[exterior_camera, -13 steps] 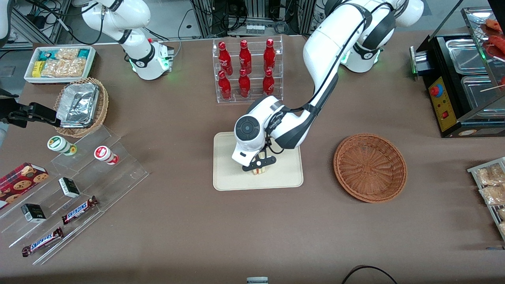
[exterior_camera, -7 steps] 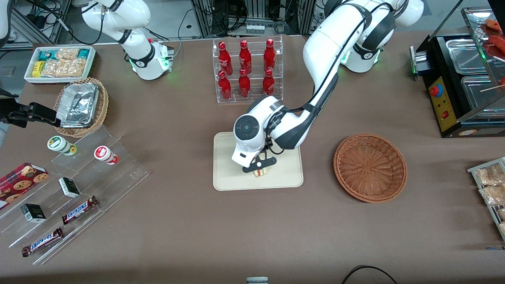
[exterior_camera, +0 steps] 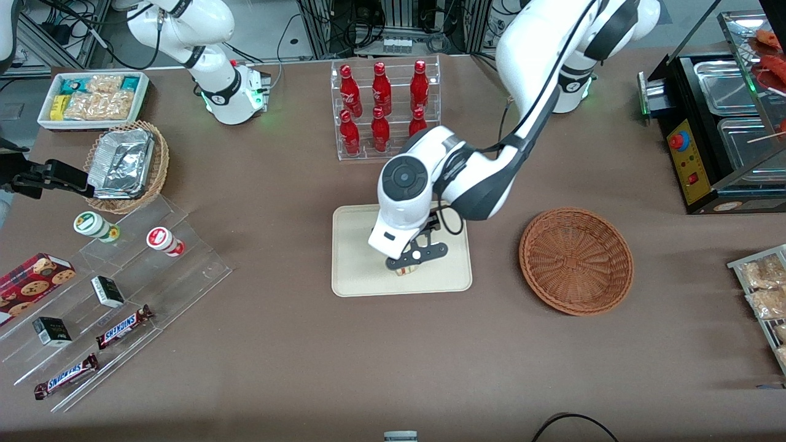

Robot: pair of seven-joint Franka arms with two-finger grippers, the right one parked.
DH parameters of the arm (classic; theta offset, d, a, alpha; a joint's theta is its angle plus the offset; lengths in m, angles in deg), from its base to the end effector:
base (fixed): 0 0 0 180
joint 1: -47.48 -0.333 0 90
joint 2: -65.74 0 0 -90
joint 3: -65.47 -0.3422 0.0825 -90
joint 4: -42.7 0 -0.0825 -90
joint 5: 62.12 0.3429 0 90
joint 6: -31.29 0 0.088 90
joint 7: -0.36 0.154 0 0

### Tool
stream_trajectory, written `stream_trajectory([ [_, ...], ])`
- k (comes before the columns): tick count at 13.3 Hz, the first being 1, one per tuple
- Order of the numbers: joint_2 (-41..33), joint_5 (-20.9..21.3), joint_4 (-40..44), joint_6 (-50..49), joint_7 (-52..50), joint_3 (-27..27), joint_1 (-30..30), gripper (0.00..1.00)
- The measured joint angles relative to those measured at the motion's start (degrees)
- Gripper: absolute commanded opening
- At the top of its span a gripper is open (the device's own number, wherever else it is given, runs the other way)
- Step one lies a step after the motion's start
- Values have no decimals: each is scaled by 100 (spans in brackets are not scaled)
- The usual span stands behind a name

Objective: Place sandwich from basket to tray

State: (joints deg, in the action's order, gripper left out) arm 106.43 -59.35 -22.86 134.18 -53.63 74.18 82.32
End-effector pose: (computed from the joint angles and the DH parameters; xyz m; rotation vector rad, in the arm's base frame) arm 0.5434 -0.4673 0.3665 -3.1195 -0.3192 0.1155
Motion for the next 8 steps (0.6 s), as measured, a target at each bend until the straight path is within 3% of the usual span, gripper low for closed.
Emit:
stream_trajectory([
  [4,-554,10,-83,-897,947,-56,-642,100],
  [8,-1133,-22,-816,-1024,2214,-62,-1717,100],
])
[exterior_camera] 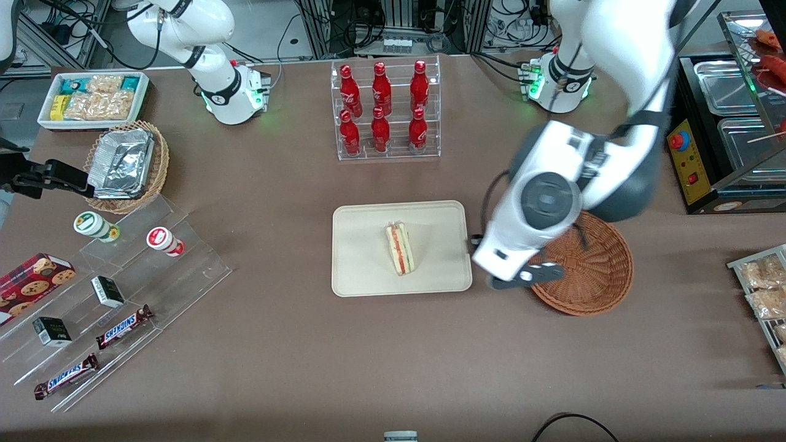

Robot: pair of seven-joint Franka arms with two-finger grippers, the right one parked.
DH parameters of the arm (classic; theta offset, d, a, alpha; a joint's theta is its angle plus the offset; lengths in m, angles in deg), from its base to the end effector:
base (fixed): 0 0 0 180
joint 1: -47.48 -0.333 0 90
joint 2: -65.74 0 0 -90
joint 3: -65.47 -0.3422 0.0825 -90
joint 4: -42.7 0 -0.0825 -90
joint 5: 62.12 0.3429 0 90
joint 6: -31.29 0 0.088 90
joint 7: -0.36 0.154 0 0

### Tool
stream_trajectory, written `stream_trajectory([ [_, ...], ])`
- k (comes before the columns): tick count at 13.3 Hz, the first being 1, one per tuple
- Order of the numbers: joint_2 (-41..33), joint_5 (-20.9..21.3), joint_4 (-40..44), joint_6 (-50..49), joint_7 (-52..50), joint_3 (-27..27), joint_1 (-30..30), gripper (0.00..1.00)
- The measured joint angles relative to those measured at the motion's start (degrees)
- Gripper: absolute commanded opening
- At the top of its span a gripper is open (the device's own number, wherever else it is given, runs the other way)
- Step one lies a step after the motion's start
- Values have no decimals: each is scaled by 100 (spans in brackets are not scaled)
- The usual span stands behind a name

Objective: Place sandwich from basket to tray

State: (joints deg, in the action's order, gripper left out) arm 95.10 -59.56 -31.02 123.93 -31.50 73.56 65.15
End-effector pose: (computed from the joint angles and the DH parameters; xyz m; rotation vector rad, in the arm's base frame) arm 0.5965 -0.2601 0.4284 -3.0634 -0.1721 0.2584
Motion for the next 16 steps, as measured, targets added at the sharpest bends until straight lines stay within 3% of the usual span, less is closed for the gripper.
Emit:
stream_trajectory([
  [10,-2044,-122,-1923,-110,2573,3,-1581,100],
  [16,-2818,-131,-2156,-480,3195,-75,-1787,100],
])
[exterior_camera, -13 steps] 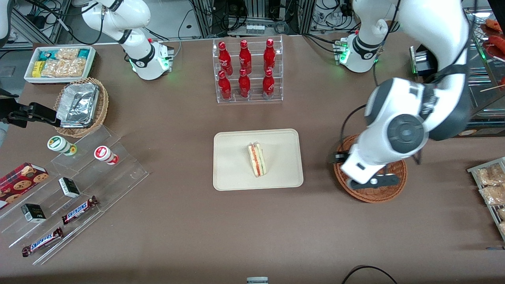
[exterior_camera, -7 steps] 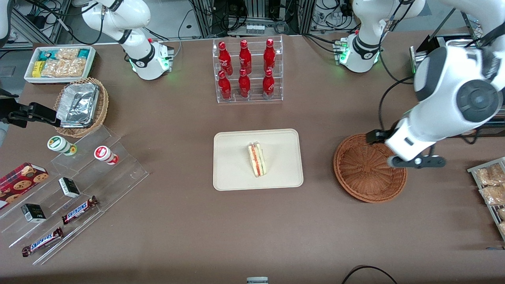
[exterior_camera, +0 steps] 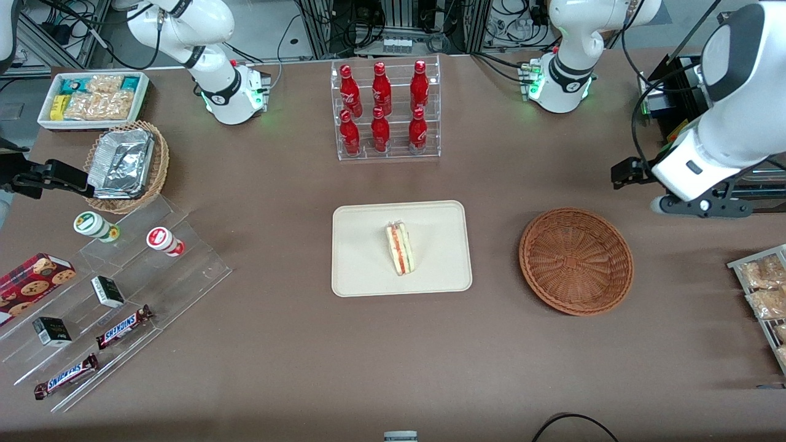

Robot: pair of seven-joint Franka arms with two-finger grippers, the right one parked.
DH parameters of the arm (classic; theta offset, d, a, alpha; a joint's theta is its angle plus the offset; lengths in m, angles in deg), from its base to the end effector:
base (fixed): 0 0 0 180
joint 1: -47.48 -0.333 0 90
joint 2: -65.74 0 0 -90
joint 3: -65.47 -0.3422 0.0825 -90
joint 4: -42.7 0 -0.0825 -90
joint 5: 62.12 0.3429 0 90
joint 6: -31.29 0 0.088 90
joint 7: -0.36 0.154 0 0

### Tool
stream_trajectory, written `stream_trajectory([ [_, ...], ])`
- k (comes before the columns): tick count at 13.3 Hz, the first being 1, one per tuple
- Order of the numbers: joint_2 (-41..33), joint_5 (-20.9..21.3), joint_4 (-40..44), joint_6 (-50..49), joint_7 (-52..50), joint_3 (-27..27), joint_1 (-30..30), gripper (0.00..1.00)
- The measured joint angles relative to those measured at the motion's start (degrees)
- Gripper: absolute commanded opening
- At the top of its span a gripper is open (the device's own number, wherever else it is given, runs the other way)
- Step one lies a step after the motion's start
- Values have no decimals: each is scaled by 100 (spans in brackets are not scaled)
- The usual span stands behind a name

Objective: Place sandwich from basket to tray

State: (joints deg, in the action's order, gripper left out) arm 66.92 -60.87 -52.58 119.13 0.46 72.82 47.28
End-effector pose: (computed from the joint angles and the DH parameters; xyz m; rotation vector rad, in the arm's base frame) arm 0.5000 -0.0587 0.5515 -3.0983 0.1978 0.2314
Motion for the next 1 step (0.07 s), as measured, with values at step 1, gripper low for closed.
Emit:
stream_trajectory([
  [1,-75,0,0,-16,102,-36,-1,100],
])
